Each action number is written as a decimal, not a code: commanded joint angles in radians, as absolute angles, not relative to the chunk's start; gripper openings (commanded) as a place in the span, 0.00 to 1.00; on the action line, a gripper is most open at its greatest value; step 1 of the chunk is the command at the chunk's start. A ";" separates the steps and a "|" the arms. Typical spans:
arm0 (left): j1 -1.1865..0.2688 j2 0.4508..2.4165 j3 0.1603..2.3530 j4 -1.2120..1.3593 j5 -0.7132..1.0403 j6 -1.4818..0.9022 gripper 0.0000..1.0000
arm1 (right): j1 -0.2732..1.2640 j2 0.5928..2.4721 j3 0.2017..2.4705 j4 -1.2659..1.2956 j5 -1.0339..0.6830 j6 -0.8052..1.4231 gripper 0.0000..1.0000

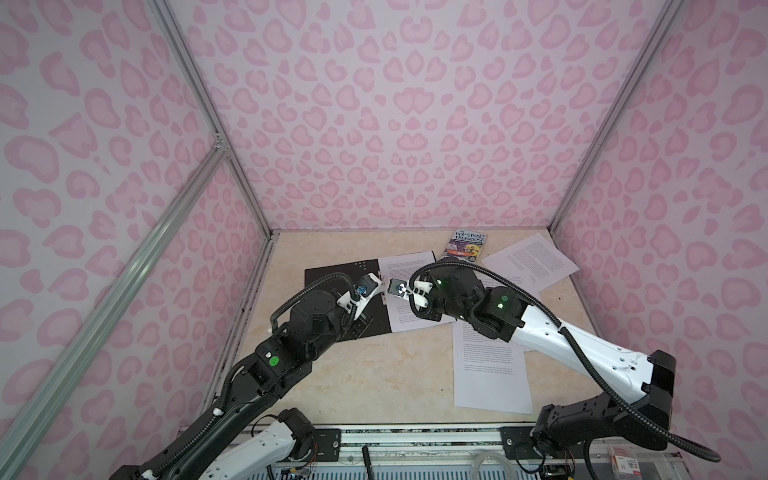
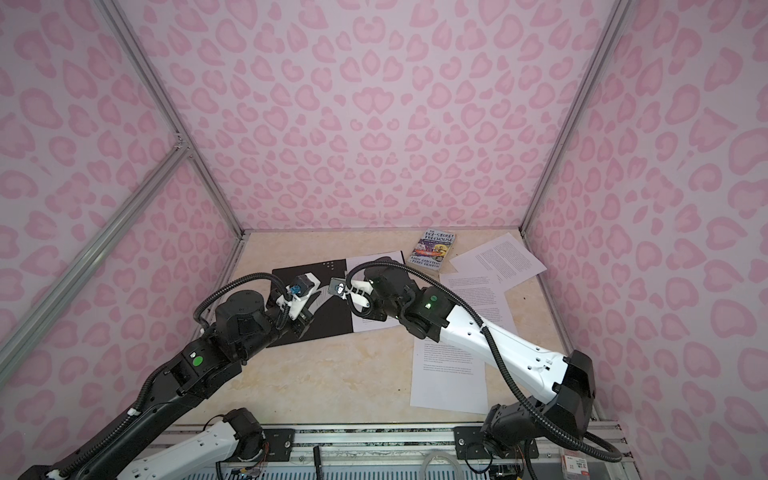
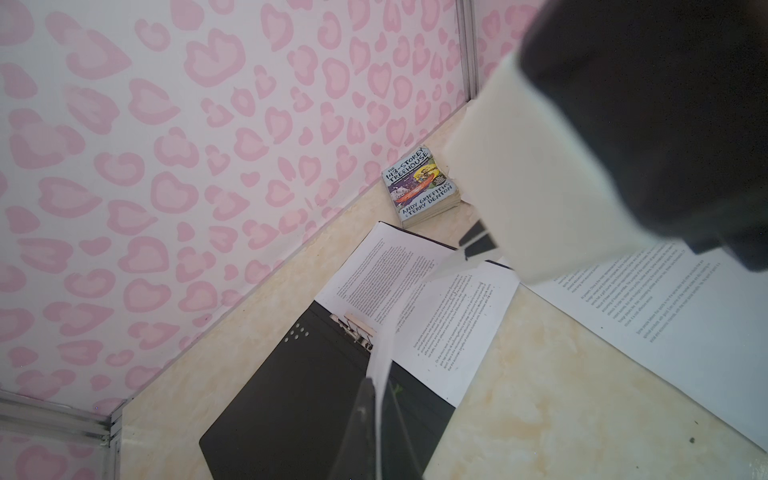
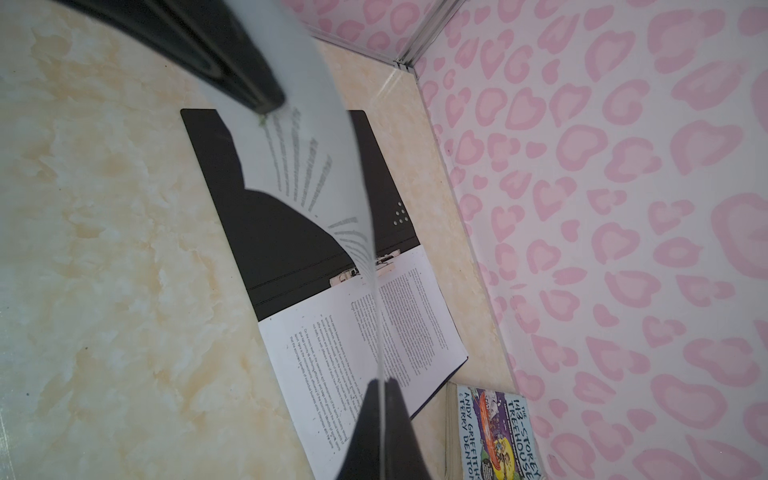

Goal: Put the files into the folder

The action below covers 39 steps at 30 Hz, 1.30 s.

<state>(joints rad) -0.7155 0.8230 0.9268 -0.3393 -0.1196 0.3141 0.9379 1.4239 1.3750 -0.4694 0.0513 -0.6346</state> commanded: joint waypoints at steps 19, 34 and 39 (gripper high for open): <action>-0.715 0.779 0.911 -0.212 -0.249 0.224 0.97 | 0.529 1.412 1.357 -0.321 -0.258 0.185 0.00; -0.715 0.824 0.910 -0.226 -0.222 0.222 0.97 | 0.264 1.959 1.549 -0.365 -0.681 0.302 0.00; -0.715 0.835 0.914 -0.235 -0.196 0.221 0.97 | 0.263 2.003 1.546 -0.346 -0.663 0.309 0.00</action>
